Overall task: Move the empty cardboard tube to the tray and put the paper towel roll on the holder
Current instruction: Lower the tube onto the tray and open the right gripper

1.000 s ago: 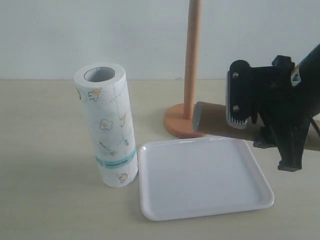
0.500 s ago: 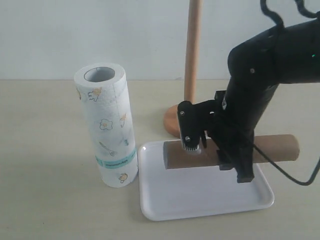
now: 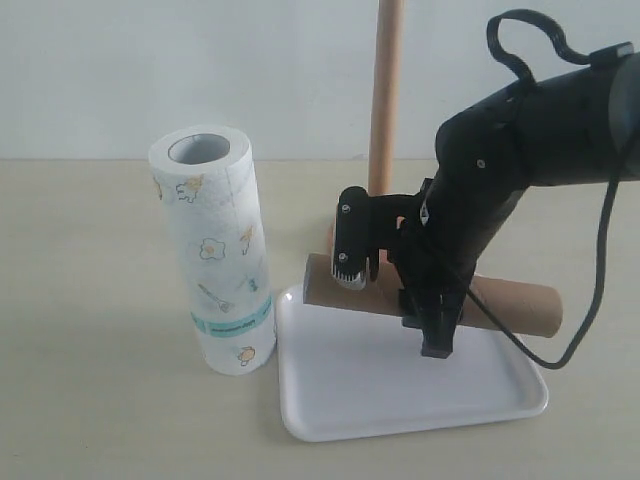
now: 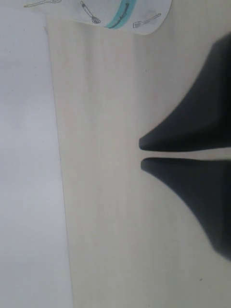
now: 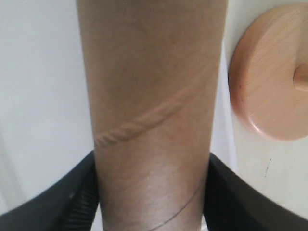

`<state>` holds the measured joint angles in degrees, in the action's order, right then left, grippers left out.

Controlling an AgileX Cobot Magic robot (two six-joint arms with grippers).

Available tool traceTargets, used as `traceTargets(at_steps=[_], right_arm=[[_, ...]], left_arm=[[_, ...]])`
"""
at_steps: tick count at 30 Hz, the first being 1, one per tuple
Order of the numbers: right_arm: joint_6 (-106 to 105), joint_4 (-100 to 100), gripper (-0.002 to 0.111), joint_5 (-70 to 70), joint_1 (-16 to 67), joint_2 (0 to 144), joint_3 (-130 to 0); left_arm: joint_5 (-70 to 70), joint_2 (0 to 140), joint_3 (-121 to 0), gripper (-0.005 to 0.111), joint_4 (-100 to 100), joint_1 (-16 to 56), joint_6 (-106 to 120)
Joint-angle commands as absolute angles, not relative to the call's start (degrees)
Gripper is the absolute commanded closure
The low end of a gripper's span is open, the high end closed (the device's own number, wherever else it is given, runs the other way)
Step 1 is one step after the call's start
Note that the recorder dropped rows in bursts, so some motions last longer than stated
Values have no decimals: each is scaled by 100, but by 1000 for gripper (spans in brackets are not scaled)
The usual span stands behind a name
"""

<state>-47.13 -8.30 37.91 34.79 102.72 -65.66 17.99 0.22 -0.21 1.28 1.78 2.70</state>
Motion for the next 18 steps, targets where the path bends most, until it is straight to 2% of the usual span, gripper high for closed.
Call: traceTargets(at_steps=[1,4,9,18], right_arm=[[-4658,-800,59,3676,3489,10270,-6622],[-4658,-751,54,3509,3489,10270,-6622],[-4601,-643,36,3453,3499,10270,-6622],[-4476,-656,36,3784,3499,10097,-6625]], left_arm=[[1781,0,0,103,100,160,265],[1781,0,0,103,100,160,265],[1781,0,0,103,100,160,265],[1781,0,0,103,100,160,265]])
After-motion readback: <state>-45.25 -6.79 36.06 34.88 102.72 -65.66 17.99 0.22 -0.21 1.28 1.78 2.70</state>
